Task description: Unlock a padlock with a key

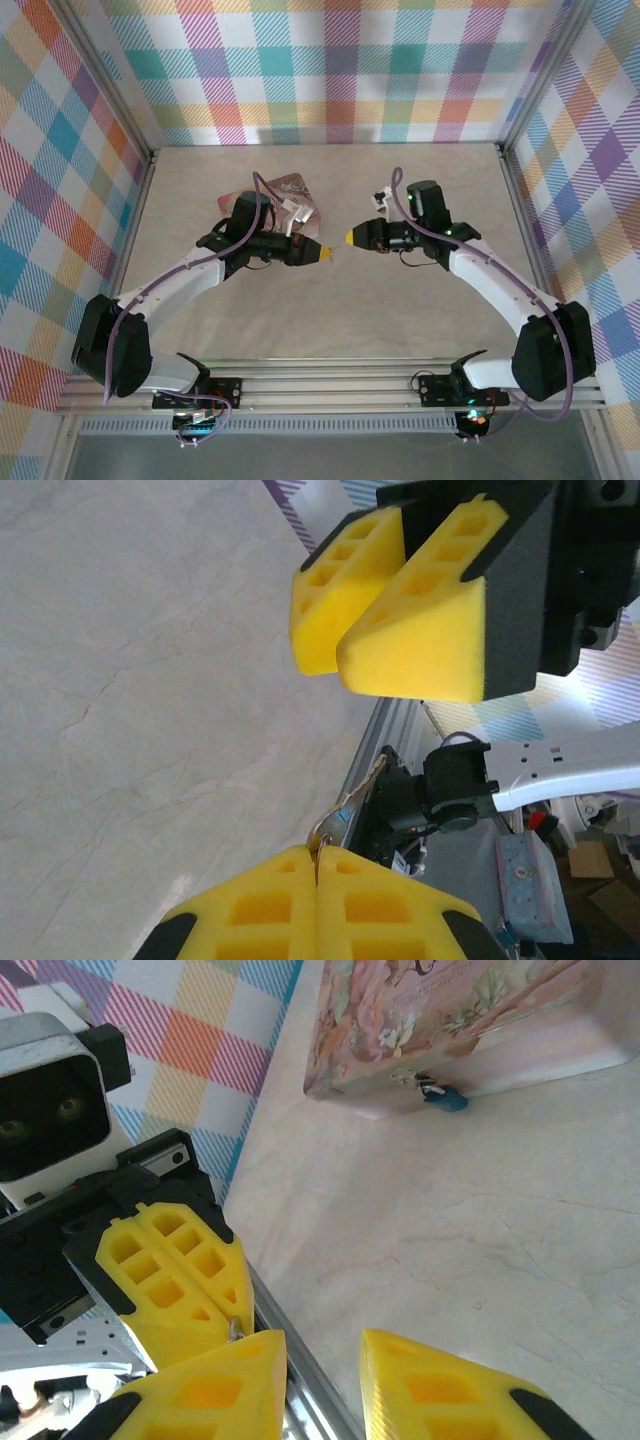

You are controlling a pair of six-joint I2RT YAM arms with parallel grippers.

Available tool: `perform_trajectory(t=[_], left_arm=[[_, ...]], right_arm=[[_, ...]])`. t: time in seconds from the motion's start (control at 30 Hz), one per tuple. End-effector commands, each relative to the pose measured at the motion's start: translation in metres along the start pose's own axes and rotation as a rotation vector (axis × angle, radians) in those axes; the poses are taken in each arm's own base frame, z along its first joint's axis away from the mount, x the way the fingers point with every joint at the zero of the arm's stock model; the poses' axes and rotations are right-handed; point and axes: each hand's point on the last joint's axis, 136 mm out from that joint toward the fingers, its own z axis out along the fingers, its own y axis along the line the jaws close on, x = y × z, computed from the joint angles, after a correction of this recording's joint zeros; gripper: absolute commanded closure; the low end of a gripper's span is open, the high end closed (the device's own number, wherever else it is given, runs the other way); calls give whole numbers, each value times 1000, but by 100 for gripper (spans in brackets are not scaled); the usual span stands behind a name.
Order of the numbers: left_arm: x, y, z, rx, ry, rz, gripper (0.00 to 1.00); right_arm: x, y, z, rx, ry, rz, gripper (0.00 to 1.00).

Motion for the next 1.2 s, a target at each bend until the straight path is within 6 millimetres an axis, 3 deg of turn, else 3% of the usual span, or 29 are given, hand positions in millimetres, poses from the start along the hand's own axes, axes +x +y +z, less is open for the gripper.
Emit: perform_trajectory(t=[0.0, 0.4, 0.67, 0.77, 1.03, 1.17], left_arm=[[-7, 3, 0, -6, -29, -14, 100], [-13, 12, -1, -62, -55, -40, 100], [-14, 12, -3, -75, -63, -39, 100], [-15, 12, -4, -81, -68, -36, 100], [-10, 9, -7, -76, -58, -16, 100], [-7, 4, -10, -65, -56, 11, 100]], right_arm=[[-12, 19, -3, -75, -65, 0, 76], [-8, 30, 5, -136, -68, 32, 75], [-4, 36, 22, -153, -14, 31, 74], [-3, 39, 26, -157, -2, 25, 78], [-4, 35, 30, -136, -13, -10, 98], [-5, 37, 29, -140, -18, -59, 100]])
